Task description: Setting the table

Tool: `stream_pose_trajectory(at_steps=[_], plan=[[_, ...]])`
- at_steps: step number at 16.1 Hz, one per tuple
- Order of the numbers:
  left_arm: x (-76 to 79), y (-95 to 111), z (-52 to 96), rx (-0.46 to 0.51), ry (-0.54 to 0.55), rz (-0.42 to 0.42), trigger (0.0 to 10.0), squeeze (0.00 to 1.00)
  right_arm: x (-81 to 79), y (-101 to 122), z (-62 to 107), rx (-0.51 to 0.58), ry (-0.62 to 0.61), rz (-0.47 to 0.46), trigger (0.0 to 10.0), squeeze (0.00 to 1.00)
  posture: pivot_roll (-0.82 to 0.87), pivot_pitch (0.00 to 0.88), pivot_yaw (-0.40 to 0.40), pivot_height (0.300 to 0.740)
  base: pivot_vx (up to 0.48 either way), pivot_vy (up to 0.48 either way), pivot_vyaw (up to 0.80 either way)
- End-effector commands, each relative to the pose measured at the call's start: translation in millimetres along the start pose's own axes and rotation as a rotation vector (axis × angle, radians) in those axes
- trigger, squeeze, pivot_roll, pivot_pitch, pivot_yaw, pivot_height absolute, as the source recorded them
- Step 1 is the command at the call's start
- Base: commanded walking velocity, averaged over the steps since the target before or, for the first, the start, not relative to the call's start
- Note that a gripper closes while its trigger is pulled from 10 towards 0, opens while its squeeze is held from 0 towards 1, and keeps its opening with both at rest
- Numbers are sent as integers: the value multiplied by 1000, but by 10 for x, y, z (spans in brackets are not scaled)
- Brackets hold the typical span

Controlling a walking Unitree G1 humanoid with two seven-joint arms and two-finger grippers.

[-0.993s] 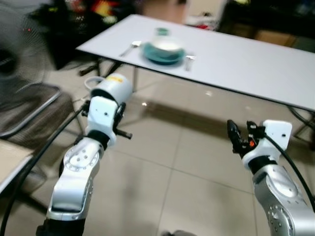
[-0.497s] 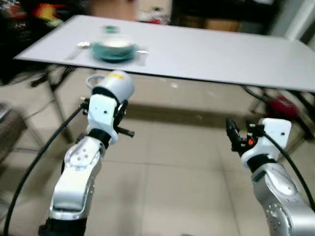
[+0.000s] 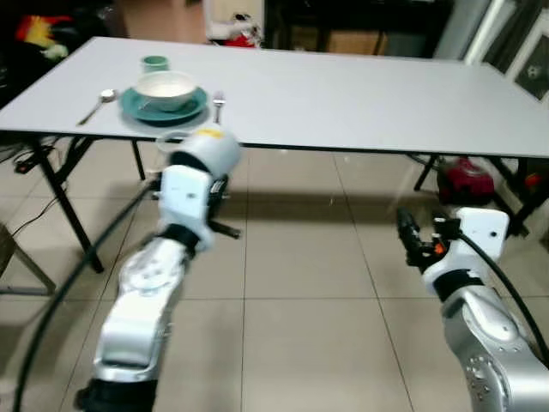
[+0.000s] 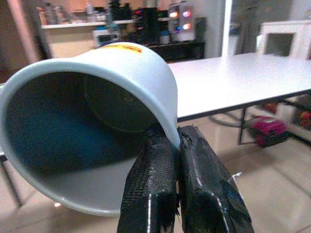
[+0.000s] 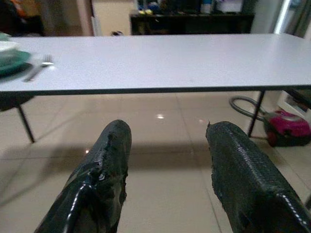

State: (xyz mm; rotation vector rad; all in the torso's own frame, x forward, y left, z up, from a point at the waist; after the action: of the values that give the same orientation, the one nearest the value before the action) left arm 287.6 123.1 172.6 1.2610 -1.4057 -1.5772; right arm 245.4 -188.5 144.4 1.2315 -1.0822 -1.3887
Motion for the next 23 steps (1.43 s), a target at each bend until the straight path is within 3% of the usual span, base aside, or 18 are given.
stream_pose_trajectory(at_steps=[1, 23], plan=[[-63, 7, 2, 1, 23, -17, 10000, 0, -35, 37, -18, 10, 16, 4, 10000, 0, 37, 0, -57, 740, 341, 0, -800], [-29, 3, -41, 5, 3, -20, 10000, 0, -56, 100, -24, 39, 20, 33, 10000, 0, 12, 0, -48, 740, 380, 0, -22]])
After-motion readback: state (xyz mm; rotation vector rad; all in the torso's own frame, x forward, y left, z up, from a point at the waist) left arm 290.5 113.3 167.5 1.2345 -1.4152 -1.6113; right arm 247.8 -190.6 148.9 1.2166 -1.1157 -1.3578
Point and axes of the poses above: a point about 5 cm out from each wrist's last joint towards the gripper, its own z axis pointing back from the gripper into the wrist, its own y axis along the axis of the wrist's last joint, x = y × z, the point moved 1 cm from there along -z, pointing out of the wrist towards the gripper, and after that the axes turned 5 degrees about -z, right-handed, at the moved point
